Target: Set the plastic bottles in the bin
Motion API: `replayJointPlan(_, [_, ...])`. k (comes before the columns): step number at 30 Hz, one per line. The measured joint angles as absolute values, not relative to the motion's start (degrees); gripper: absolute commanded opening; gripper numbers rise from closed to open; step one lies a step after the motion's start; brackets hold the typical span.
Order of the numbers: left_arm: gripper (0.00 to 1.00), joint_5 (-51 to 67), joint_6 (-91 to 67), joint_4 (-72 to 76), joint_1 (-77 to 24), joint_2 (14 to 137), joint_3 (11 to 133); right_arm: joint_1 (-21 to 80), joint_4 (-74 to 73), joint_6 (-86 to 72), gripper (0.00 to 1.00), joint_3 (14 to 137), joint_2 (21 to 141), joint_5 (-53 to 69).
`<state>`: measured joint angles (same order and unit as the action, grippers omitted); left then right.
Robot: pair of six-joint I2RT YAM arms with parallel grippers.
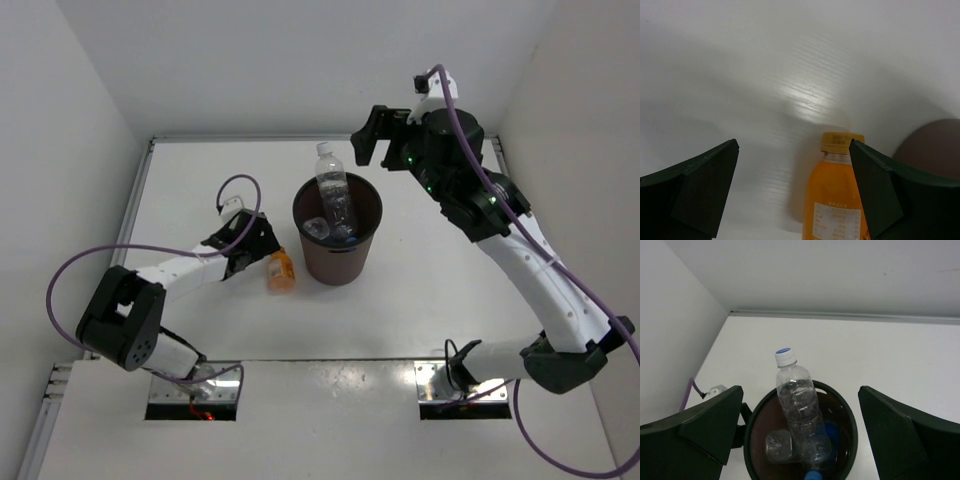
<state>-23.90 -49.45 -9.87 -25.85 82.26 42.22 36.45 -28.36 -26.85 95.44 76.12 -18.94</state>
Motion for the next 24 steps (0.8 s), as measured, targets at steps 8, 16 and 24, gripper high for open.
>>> replayJointPlan(8, [1.00, -17.3, -49.0, -0.7, -27.1, 78.2, 37.0, 36.4, -29.3, -27.5, 1.00, 91.5, 76.1, -19.0])
replayJointPlan(16, [1.00, -12.6, -46.5, 4.3, -28.7, 75.2, 33.5, 36.4, -29.4, -27.9, 1.00, 90.4, 74.7, -19.0])
replayJointPlan(24, [1.00, -9.3, -44.4, 3.5, -29.6, 76.2, 33.4, 36.4, -29.7, -28.5, 1.00, 89.0, 73.0, -19.1])
